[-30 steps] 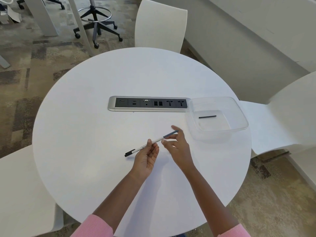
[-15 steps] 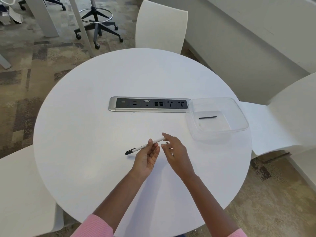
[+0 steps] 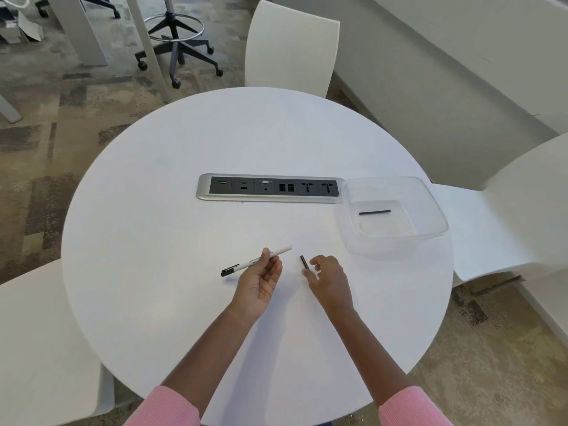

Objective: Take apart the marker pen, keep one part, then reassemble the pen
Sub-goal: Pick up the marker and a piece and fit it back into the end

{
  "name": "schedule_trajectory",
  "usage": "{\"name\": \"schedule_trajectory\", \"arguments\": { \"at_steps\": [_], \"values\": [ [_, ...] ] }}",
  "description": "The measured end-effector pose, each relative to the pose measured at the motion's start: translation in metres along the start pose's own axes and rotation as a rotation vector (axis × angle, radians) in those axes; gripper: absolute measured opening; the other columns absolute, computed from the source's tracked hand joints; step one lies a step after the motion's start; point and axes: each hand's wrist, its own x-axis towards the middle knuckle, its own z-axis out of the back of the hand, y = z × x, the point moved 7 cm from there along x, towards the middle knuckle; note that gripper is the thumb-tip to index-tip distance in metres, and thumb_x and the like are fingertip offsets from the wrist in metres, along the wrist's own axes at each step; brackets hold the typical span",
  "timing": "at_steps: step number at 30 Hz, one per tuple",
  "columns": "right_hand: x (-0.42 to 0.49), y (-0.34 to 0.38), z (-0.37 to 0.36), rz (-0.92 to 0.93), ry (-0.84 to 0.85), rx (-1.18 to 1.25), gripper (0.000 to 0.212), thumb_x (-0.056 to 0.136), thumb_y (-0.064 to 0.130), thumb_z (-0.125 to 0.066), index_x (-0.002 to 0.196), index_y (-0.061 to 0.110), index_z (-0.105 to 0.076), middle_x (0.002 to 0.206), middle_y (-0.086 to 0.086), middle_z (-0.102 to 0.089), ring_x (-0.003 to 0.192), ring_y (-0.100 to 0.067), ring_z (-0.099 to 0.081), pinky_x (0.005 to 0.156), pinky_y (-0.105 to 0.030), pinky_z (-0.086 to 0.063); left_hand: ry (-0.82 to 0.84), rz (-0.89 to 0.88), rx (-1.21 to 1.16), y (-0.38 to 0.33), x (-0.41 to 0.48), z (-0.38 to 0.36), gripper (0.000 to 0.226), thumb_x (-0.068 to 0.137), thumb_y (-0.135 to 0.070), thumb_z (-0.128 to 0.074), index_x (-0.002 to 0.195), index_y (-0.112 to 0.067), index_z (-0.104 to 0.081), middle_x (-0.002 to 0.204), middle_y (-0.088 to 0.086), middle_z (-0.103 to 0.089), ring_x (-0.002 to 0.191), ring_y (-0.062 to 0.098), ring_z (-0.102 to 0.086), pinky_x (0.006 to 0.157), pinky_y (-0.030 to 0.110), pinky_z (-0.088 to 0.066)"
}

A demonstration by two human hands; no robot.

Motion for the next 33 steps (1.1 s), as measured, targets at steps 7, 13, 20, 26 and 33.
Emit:
{"name": "schedule_trajectory", "arguments": {
  "at_steps": [7,13,20,26,33],
  "values": [
    [-0.001,-0.006,-0.009,-0.015,0.014,-0.086,0.013,0.085,0.01,-0.055,0.095,0.002,-0.057,0.102,-0.017,-0.056,0.095,-0.032,-0.055,0.074,-0.038,-0.046,-0.011,0.006,-0.002,-0.002,0.001,0.002,0.015,0.089,-0.008,-0.056,0.075,-0.002,-0.059,0.05,0.003,-0.064,0.046,0.008,-0.064,0.049,0.018,-0.055],
    [-0.001,-0.005,0.006,-0.058,-0.023,0.063,0.008,0.082,0.007,-0.055,0.088,0.005,-0.059,0.091,-0.01,-0.065,0.08,-0.023,-0.059,0.072,-0.033,-0.047,-0.012,0.001,0.004,-0.005,0.003,0.002,0.014,0.089,-0.008,-0.055,0.077,-0.002,-0.059,0.049,0.003,-0.064,0.046,0.008,-0.064,0.05,0.018,-0.055],
    [-0.012,0.026,0.047,0.078,-0.129,0.376,0.005,0.08,0.004,-0.062,0.083,0.007,-0.064,0.076,0.002,-0.063,0.064,0.004,-0.056,0.06,-0.006,-0.044,-0.015,-0.002,0.039,-0.007,0.007,0.002,0.014,0.088,-0.008,-0.056,0.077,-0.002,-0.059,0.05,0.003,-0.065,0.047,0.007,-0.064,0.051,0.018,-0.056],
    [-0.017,0.037,0.052,0.152,-0.119,0.37,0.009,0.08,0.002,-0.063,0.083,0.01,-0.065,0.076,0.005,-0.064,0.066,0.006,-0.056,0.061,-0.004,-0.043,-0.011,-0.007,0.044,-0.008,0.008,0.0,0.013,0.088,-0.008,-0.057,0.077,-0.003,-0.06,0.051,0.003,-0.065,0.047,0.008,-0.064,0.052,0.018,-0.056],
    [-0.019,0.039,0.051,0.203,-0.124,0.322,0.011,0.08,-0.001,-0.062,0.085,0.009,-0.065,0.079,0.0,-0.064,0.065,0.0,-0.058,0.062,-0.003,-0.043,-0.007,-0.034,0.082,-0.011,0.007,0.002,0.013,0.088,-0.008,-0.057,0.077,-0.002,-0.061,0.051,0.002,-0.065,0.048,0.007,-0.064,0.052,0.018,-0.056]
  ]
}}
